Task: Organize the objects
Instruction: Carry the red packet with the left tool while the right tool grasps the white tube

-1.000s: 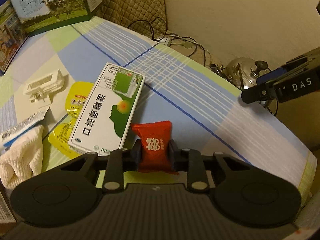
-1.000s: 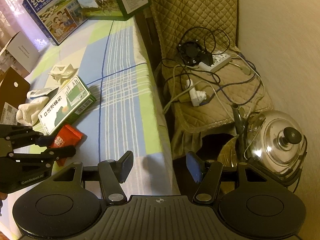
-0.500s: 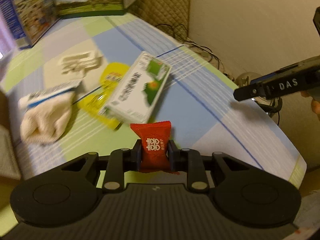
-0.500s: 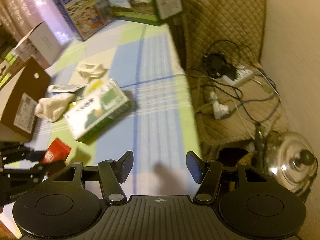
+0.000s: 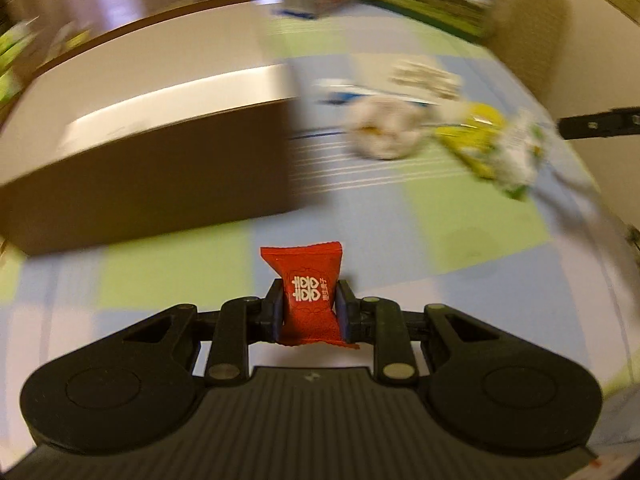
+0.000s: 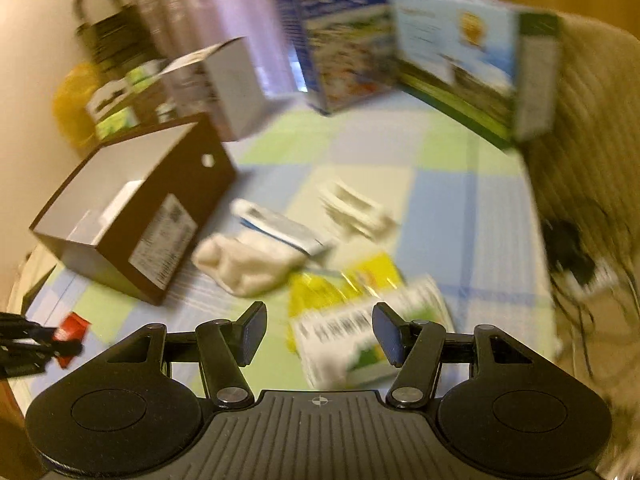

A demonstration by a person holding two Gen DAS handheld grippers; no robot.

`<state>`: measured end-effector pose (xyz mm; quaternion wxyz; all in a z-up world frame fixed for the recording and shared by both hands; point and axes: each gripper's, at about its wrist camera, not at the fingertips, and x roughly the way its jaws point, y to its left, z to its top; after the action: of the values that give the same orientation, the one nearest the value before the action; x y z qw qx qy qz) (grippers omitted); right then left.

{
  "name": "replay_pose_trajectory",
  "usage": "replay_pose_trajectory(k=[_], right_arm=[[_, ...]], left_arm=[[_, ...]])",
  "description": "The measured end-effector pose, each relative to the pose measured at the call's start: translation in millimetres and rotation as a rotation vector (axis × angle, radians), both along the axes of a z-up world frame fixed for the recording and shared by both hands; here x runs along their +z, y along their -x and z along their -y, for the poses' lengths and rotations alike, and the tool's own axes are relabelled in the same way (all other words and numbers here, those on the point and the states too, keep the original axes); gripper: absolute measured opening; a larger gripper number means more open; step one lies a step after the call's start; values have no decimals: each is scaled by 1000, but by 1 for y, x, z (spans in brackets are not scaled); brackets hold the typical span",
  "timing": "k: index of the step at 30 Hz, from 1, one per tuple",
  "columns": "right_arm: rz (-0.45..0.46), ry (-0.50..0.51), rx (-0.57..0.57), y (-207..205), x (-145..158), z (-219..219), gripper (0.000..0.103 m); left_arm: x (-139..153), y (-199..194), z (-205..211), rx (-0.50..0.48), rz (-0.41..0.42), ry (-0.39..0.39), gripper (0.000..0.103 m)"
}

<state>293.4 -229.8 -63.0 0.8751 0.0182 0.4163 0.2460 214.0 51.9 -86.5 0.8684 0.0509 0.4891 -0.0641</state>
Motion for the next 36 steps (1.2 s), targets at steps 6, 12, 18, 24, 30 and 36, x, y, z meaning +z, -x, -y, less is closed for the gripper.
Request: replay_pose_trajectory(k=[6, 12, 18, 24, 30, 36], right_arm=[[59, 40, 161, -44, -8, -55, 56], [77, 99, 289, -89, -30, -97, 56], [53, 168, 383, -119, -56, -126, 56], [40, 214, 429, -140, -74, -149, 48], [17, 276, 513, -153, -93, -163, 39], [66, 310, 550, -147, -93, -165, 31]], left_arm=[[7, 9, -78, 219, 17, -9, 21], [13, 12, -128, 352, 30, -27, 21], [14, 8, -162, 438, 27, -37, 21], [8, 7, -181, 499, 12, -41, 21], [4, 4, -189, 517, -4, -40, 21], [3, 2, -190, 521, -8, -38, 21]])
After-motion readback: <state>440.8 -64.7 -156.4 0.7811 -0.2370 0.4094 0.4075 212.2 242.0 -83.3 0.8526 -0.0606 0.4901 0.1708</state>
